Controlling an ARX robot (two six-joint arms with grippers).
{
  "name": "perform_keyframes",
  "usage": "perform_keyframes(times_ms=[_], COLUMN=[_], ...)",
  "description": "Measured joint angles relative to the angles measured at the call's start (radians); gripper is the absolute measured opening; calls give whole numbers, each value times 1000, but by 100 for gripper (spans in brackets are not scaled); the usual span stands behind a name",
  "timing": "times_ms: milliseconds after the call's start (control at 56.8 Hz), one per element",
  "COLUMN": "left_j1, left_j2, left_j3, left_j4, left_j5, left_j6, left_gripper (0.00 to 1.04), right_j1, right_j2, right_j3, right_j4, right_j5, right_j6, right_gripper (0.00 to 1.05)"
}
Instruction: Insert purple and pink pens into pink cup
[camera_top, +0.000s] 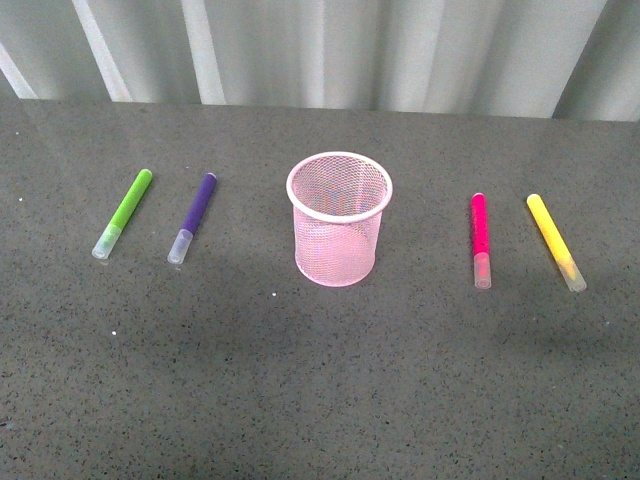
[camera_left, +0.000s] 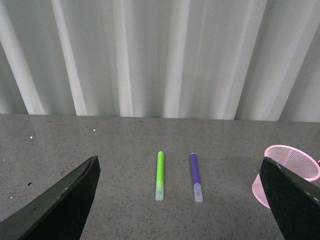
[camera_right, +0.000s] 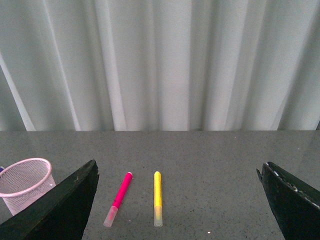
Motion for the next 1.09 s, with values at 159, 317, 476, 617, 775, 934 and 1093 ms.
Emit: perform_keyframes(times_ms=[159,317,476,617,775,934,1093], left_j1=[0,0,0,0,0,0,0], left_j2=[0,0,0,0,0,0,0], left_j3=[0,0,0,0,0,0,0], left_j4=[0,0,0,0,0,0,0], left_j5=[0,0,0,0,0,0,0], left_j6=[0,0,0,0,0,0,0], left_gripper=[98,98,98,98,98,98,98], right_j1=[0,0,0,0,0,0,0], right_j2=[0,0,0,0,0,0,0], right_j3=[0,0,0,0,0,0,0], right_j4=[0,0,0,0,0,0,0], right_j5=[0,0,0,0,0,0,0], right_j6=[0,0,0,0,0,0,0], right_gripper=[98,98,98,98,98,98,98])
